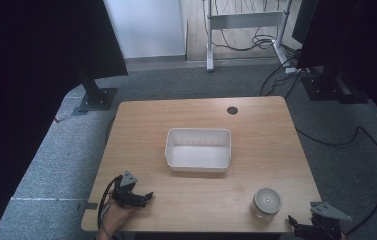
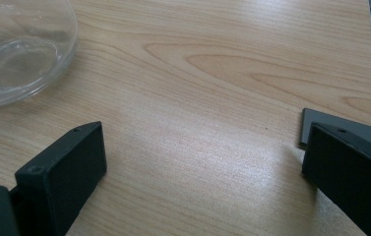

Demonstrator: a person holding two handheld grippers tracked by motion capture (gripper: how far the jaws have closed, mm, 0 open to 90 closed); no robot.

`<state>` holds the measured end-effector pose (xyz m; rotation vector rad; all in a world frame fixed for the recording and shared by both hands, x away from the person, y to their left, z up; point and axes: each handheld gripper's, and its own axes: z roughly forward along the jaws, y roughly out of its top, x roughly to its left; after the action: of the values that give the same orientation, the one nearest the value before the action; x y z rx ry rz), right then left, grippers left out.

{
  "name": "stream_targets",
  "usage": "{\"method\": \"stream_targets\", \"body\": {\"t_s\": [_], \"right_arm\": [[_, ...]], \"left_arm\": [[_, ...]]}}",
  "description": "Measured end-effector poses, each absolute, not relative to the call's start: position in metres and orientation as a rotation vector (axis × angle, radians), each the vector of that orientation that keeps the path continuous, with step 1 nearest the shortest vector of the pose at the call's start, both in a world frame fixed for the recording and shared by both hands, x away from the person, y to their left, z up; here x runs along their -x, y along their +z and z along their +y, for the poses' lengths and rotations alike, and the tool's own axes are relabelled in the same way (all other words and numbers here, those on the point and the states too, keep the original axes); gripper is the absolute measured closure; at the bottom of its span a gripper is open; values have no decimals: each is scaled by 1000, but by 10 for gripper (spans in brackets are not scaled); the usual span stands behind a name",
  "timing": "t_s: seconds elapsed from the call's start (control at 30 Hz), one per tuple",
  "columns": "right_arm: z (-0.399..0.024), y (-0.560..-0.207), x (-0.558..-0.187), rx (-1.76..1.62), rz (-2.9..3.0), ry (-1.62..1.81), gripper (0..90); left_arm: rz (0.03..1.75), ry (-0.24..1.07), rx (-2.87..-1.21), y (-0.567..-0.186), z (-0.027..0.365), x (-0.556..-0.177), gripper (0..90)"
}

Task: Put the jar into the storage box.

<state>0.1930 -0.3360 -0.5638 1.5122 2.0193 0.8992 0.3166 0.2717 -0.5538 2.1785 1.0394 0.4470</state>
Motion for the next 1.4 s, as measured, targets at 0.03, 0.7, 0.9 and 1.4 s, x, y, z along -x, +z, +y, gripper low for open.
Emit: {"method": "stream_targets", "body": {"t_s": [0.03, 0.7, 0.9, 1.4], "right_arm": [[-336, -564, -193, -1514, 2020, 898, 24], [-336, -563, -192, -1501, 2050, 891, 11], [-336, -563, -191, -1499, 2046, 894, 10], [-332, -560, -188, -1476, 2058, 923, 18]], "left_arm": [[1039, 447, -2179, -554, 272, -317, 0], [1048, 451, -2174, -554, 271, -317, 0], [1050, 452, -2173, -554, 271, -317, 1], [1052, 453, -2172, -554, 271, -317, 0]]}}
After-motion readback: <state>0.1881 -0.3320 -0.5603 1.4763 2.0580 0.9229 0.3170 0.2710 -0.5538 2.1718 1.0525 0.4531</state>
